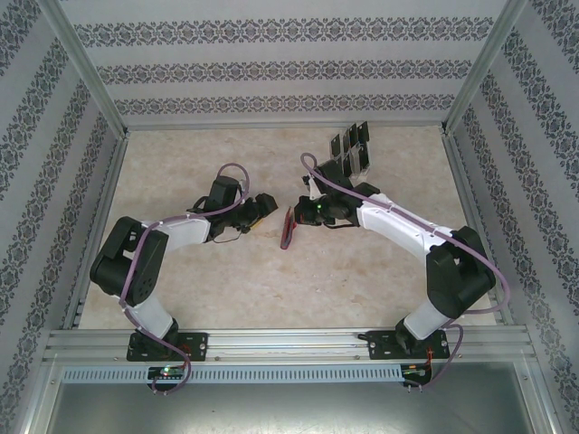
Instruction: Put the credit cards into the card holder
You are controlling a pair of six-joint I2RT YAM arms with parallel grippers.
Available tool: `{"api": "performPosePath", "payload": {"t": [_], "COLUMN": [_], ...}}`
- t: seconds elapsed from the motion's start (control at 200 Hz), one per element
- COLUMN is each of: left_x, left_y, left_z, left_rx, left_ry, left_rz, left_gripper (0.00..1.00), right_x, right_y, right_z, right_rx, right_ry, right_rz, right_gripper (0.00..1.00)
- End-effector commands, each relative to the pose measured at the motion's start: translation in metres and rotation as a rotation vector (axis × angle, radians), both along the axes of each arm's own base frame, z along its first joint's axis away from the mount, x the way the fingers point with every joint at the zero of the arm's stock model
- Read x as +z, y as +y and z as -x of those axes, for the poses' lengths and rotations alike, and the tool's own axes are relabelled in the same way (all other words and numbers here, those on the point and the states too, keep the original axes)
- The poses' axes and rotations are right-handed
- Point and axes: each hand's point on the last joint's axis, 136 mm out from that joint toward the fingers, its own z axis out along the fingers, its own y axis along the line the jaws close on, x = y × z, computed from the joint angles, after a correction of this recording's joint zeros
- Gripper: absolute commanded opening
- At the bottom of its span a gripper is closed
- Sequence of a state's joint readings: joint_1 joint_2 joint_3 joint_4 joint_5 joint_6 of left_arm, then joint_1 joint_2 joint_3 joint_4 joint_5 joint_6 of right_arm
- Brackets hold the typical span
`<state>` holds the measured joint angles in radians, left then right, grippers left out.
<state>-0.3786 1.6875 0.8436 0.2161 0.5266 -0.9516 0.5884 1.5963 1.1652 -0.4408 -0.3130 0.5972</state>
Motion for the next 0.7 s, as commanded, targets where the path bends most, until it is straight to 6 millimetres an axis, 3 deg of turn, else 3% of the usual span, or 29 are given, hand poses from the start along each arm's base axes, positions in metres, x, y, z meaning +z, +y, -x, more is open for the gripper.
{"api": "performPosePath", "payload": {"t": [0.0,0.18,0.37,0.695], "left_x": [0.011,0.010,-0.004,-0.032], "left_y": [-0.002,-0.004,-0.001,0.025], "left_z": [0.002,0.000,0.005,0.021], "left_rx": [-0.035,-0.043,-0.043,-0.116], "left_ry": [-0.031,-0.031,0.004,0.076], "left_rz": [-0.022,-0.021,-0.044,-0.355], "left_gripper": [0.79,0.79,0.73,0.64], "right_x": [0.016,0.014,-0.001,-0.026], "right_y": [0.006,0.005,-0.009,-0.032], "right_z": [0.002,0.001,0.003,0.005], "right_rx": [0.006,0.002,-0.025,-0.074], "right_ry": [-0.021,-0.022,0.000,0.027], "right_rz": [-0.043,-0.029,0.001,0.008], "right_gripper": [0.00,0.00,0.00,0.00]}}
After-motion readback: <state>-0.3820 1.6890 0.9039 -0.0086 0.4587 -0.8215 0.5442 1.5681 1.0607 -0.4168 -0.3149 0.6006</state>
